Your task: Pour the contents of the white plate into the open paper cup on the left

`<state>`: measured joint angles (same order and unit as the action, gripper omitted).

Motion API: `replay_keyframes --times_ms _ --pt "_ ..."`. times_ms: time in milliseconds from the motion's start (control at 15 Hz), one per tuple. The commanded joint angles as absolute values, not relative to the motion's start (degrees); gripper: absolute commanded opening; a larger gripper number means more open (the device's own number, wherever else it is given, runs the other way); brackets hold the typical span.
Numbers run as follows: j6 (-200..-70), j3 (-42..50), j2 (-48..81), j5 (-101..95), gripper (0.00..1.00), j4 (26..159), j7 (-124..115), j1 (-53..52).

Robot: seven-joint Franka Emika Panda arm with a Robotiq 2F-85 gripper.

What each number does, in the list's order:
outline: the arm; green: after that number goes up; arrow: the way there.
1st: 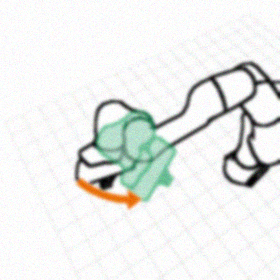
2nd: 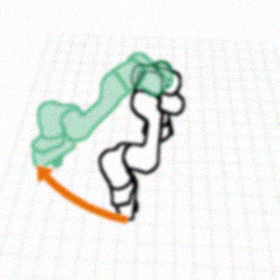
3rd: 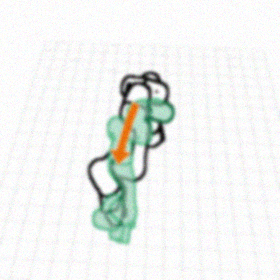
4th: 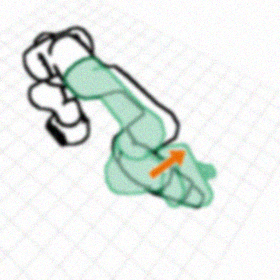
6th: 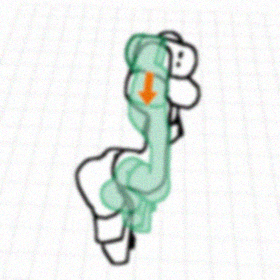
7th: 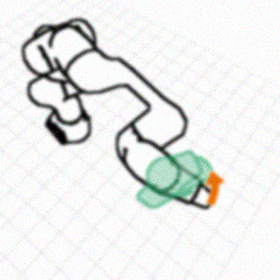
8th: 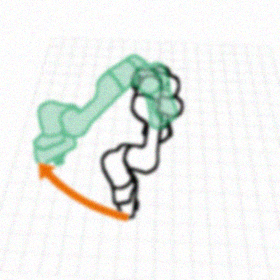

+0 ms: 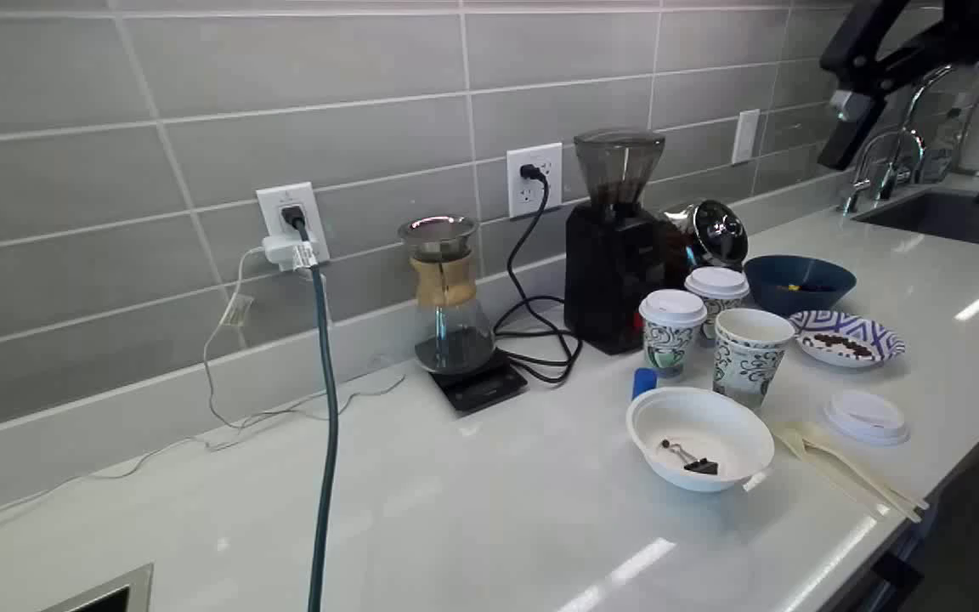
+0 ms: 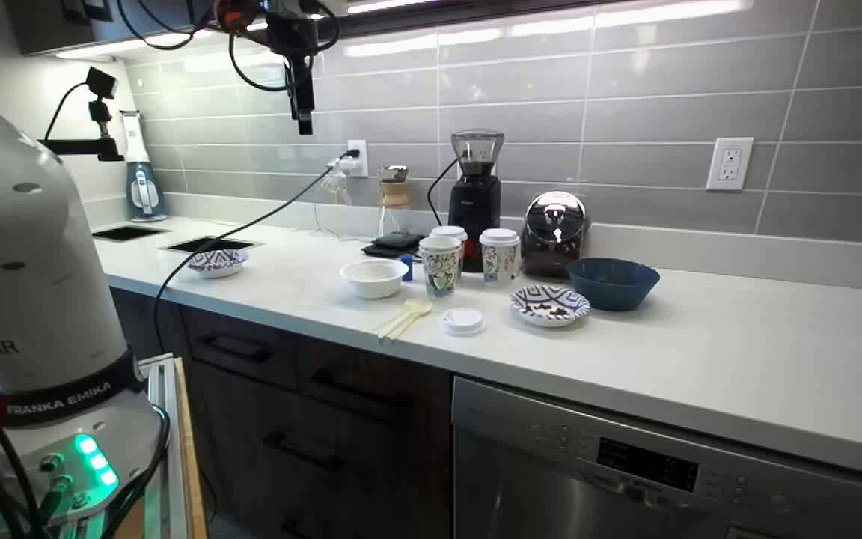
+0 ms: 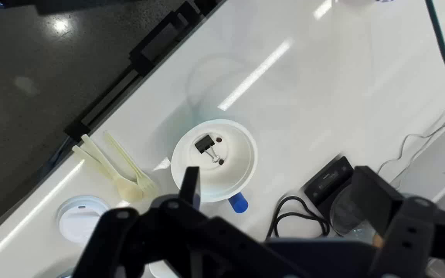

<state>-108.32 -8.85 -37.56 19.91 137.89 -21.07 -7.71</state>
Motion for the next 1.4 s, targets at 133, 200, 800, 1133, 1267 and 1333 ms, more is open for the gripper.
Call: replay_keyframes --times_ms 133,200,800,1133,1267,1333 --pt "-107.97 -9.47 -37.59 20.32 1.00 137.69 -20.70 -6.84" --pt "-107.97 -9.47 -37.59 20.32 1.00 137.69 -20.70 -6.84" --pt "-107.97 -9.47 -37.59 20.32 1.00 137.69 -20.70 -6.84" --pt "-107.97 -9.47 -37.59 20.32 1.00 137.69 -20.70 -6.84" --pt "-109.05 -9.58 -35.11 20.96 1.00 136.34 -21.51 -6.48" --pt "-109.65 -9.42 -34.17 21.45 1.00 135.84 -21.71 -6.33"
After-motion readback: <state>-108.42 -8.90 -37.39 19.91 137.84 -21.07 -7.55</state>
